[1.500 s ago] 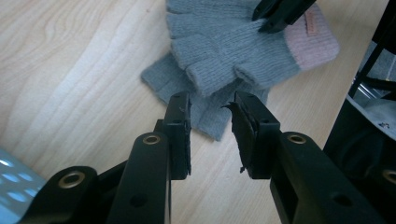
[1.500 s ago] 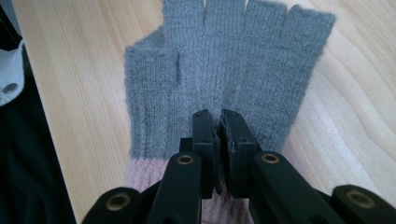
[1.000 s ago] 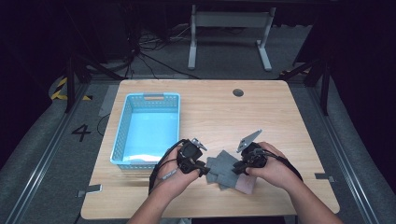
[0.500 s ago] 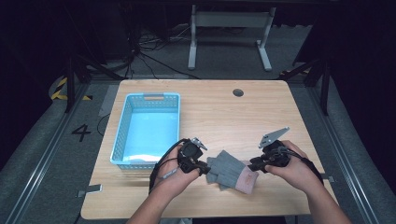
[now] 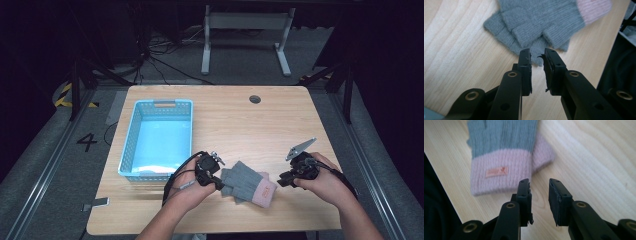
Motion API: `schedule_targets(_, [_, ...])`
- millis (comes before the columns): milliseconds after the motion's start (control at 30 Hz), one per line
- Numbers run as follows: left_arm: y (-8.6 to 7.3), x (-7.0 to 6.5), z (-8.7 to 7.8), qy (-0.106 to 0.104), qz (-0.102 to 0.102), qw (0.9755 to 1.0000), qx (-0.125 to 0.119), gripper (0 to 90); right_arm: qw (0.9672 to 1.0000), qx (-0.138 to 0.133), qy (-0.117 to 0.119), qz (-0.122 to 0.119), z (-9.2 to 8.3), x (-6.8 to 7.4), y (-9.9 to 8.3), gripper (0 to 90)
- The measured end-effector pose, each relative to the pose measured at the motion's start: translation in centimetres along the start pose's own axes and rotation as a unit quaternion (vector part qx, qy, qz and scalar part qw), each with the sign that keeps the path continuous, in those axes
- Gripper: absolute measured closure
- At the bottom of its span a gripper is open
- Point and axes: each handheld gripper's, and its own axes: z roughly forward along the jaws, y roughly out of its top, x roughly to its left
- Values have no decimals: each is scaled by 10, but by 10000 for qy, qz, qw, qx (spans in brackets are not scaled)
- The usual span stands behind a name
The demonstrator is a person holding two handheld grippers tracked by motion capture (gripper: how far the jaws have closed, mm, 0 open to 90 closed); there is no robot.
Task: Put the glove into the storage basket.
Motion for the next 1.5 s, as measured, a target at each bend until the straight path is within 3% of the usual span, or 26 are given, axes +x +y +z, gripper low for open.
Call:
schedule_targets(500, [9,9,24,61,207,9993,301,735,9996,272,78,-45,13,7,-8,707])
schedule_targets(900, [14,11,32,49,195,9987,477,685,9992,388,11,-92,24,9,-10,720])
schedule_targets(1067, [16,7,32,72,238,9989,398,675,9992,401,-3,-94,28,11,-9,737])
schedule_targets(1400, [18,3,29,143,282,9989,338,740,9990,431,-11,-93,29,12,-9,739])
schedule_targets(1500, [18,4,29,240,255,9987,368,805,9991,424,-4,-74,29,12,-9,735])
